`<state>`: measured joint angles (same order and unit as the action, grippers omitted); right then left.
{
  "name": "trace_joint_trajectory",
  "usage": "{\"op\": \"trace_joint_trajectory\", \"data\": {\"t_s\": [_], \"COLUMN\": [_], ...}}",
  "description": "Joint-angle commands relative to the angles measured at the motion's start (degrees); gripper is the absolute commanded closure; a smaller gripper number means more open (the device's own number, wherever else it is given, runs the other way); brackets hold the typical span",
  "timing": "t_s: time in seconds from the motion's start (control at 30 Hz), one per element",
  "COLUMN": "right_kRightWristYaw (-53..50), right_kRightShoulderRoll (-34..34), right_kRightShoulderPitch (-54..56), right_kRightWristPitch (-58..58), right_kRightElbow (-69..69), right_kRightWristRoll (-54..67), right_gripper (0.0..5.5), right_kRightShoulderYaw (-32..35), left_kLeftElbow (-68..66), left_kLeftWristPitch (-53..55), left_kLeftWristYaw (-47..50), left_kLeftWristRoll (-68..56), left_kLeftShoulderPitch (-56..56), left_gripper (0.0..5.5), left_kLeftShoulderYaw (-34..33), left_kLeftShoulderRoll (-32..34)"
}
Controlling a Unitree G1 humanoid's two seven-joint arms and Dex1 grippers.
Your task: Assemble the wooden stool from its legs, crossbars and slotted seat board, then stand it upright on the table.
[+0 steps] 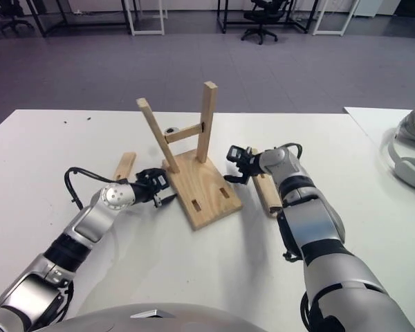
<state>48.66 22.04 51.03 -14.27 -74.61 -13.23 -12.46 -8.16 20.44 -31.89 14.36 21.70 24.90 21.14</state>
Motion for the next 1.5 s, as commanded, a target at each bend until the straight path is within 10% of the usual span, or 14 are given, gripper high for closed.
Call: {"op": "trace_joint_trajectory", "data": {"t_s": [0.03,0.47,0.6,0.8,1.07,1.5], "right_kRightWristYaw": [-0.3,-7.6,-12.0,-20.3,-20.1,-20.9], "right_kRightShoulderRoll": [-3.9,2.9,4.6,6.4,2.9,1.0], "right_kRightShoulderPitch": [-8.6,-32.2,-36.3,-36.3,-39.4,-44.7], "right_kRightWristPitch": [-0.4,17.9,26.0,28.3,29.1,33.9], "right_kRightElbow": [5.7,53.1,65.1,52.3,48.7,53.3], "right_kRightWristRoll": [2.4,5.7,14.2,23.6,26.3,27.2], "right_gripper": [1.20,1.20,1.20,1.20,2.58,2.83], "right_kRightShoulderYaw": [1.3,2.6,14.9,31.6,30.7,26.6], "left_kLeftElbow": [-6.0,-1.4,-1.0,1.1,6.7,8.7], "left_kLeftWristPitch": [-1.3,-2.6,-3.0,-2.4,-0.8,0.9], "left_kLeftWristYaw": [1.0,-2.9,-2.4,-0.3,-0.4,-0.7], "left_kLeftWristRoll": [-1.1,-2.2,-1.9,-4.9,-9.0,-9.0], "left_kLeftShoulderPitch": [-0.2,-2.9,-2.4,-2.5,-4.7,-5.5], "left_gripper": [1.15,1.15,1.15,1.15,1.15,1.15], "left_kLeftShoulderYaw": [-0.7,-2.9,-4.0,-10.0,-12.8,-12.2], "left_kLeftShoulderRoll": [-2.9,0.1,1.3,2.0,-0.2,0.5]}}
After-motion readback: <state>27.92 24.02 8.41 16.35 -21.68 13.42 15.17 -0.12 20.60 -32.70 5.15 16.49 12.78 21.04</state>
